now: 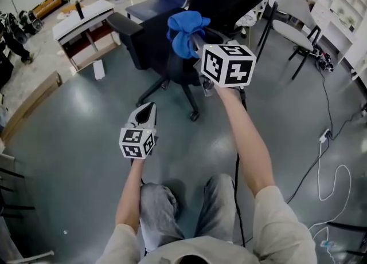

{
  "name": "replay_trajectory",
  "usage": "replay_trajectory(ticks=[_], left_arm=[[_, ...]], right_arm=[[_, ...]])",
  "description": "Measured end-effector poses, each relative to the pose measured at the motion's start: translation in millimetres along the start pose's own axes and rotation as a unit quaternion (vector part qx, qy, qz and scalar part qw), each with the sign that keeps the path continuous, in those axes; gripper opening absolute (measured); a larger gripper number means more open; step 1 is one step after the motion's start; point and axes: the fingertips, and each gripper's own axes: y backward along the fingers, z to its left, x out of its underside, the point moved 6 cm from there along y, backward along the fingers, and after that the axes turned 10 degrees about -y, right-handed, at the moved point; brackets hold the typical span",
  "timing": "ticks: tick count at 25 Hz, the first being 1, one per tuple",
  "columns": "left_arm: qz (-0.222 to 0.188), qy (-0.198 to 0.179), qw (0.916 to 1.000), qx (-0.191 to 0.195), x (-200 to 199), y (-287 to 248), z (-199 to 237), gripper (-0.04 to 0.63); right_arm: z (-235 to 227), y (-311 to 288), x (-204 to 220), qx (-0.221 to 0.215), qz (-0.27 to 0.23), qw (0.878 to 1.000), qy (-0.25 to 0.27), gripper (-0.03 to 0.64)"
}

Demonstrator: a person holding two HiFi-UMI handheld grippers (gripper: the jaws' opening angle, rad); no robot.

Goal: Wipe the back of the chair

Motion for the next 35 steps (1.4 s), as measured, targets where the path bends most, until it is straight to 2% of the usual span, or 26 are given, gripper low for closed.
replay_trajectory(ticks=[5, 11, 20, 27, 32, 35], left_arm=[[0.001, -0.01, 0.9999, -0.002, -4, 8, 0, 0.005], [0.004, -0.003, 0.9999, -0.013, 7, 14, 13, 0.005], [0.01, -0.005, 0.9999, -0.012, 16, 8, 27, 0.005], [0.016, -0.002, 0.9997, -0.018, 24, 7, 36, 0.005], [0.017, 0.0, 0.9997, -0.019, 25, 5, 38, 0.005], [0.017, -0.001, 0.9997, -0.019, 24, 5, 37, 0.005]], right_arm=[[-6, -7, 10, 0.012, -0.001, 1.0, -0.004, 0.071], [-21, -26, 41, 0.031, 0.018, 0.999, -0.014, 0.071], [-37, -66, 98, 0.041, 0.075, 0.996, -0.029, 0.071], [-55, -80, 153, 0.063, 0.132, 0.988, -0.046, 0.071], [-58, -85, 182, 0.051, 0.145, 0.986, -0.062, 0.071], [-57, -80, 196, 0.061, 0.158, 0.983, -0.065, 0.071]])
